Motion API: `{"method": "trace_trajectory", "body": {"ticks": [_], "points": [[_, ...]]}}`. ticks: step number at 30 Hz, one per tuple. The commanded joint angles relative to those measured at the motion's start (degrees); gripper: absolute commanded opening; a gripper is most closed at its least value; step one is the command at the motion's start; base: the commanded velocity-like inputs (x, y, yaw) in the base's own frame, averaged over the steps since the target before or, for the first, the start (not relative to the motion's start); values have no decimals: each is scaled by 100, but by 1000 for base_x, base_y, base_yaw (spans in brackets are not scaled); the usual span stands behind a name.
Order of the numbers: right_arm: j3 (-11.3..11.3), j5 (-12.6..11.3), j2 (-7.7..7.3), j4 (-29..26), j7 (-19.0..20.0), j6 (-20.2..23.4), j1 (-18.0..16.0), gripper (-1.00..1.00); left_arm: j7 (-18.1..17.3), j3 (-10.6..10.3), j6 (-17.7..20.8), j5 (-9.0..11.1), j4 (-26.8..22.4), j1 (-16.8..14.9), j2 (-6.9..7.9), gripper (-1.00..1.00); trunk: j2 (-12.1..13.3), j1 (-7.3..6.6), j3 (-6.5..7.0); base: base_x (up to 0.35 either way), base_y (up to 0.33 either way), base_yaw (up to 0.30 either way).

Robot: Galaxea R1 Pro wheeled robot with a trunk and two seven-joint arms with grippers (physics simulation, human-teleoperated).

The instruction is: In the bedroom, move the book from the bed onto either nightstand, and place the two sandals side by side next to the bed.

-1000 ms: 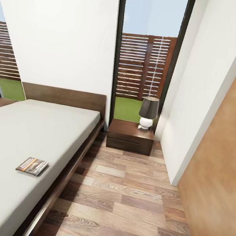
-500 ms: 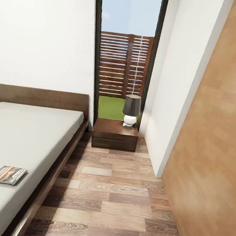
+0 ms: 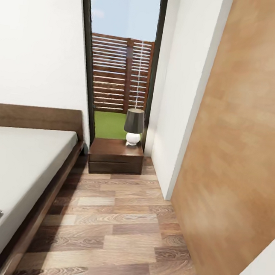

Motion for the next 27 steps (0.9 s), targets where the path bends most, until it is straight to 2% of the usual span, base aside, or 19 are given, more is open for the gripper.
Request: {"method": "trace_trajectory", "body": {"ticks": [1,15,24,27], "points": [[-1,-20,-1,10,21,-10,-5,100,-22,-49,-24,51,12,-5,-2,100,-3,0,-3,0,0,-300],[-1,-19,-1,10,23,-10,-5,100,-22,-49,-24,51,12,-5,-2,100,-3,0,30,0,0,-288],[-1,-14,1,14,21,-10,-5,100,-22,-49,-24,51,12,-2,-2,100,-3,0,33,0,0,-47],[-1,-13,108,25,3,-10,-5,100,-22,-49,-24,51,12,-3,-2,100,-3,0,33,0,0,-2]]}}
